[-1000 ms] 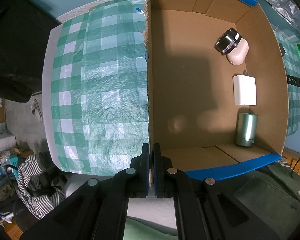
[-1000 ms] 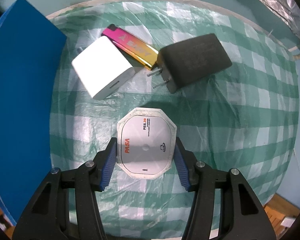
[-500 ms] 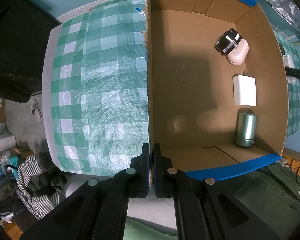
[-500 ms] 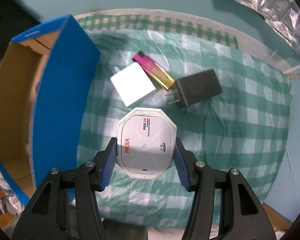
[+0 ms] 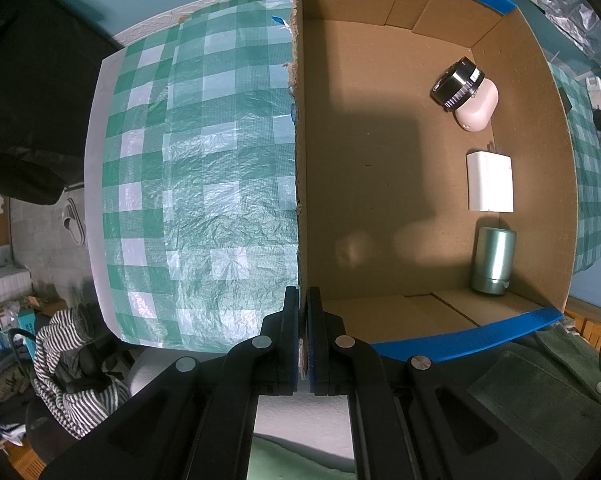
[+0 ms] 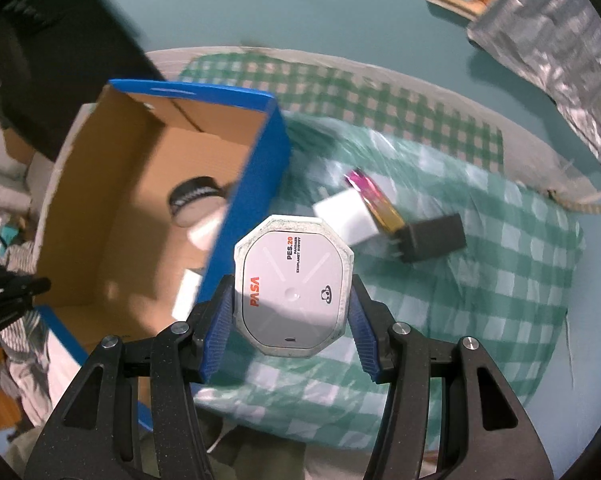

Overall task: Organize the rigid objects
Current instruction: 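Lift the PASA device and carry it over the box with the right gripper, then lower the PASA device into the box and open the right gripper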

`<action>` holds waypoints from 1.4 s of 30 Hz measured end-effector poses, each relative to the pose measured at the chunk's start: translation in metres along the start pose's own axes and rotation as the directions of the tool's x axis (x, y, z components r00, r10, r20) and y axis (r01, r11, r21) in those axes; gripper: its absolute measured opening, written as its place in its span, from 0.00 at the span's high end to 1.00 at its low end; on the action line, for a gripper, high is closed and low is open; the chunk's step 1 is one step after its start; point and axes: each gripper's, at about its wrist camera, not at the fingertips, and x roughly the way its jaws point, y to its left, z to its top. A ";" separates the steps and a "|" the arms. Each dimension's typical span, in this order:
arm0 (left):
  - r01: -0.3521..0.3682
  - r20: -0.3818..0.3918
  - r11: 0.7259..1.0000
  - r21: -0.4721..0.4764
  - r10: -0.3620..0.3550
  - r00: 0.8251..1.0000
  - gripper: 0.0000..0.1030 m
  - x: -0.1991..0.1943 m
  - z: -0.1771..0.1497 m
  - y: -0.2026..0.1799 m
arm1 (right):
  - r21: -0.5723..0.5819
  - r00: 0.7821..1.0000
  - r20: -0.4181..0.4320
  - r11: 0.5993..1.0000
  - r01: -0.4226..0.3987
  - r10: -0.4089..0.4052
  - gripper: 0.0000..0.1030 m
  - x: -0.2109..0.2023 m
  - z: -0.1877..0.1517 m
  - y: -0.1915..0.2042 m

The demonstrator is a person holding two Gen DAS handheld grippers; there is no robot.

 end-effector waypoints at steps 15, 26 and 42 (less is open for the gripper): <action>0.000 0.002 1.000 0.000 0.000 1.000 0.97 -0.001 0.001 -0.001 | -0.165 1.000 0.005 0.986 -0.016 0.017 0.47 0.001 0.024 0.068; 0.002 0.003 1.000 -0.002 -0.002 1.000 0.97 0.000 0.003 0.000 | -0.237 0.998 -0.055 0.972 -0.008 -0.006 0.48 0.032 0.026 0.092; 0.001 0.003 1.000 0.000 -0.001 1.000 0.97 -0.001 0.003 0.000 | -0.223 0.995 -0.097 0.975 -0.003 -0.020 0.48 0.057 0.023 0.091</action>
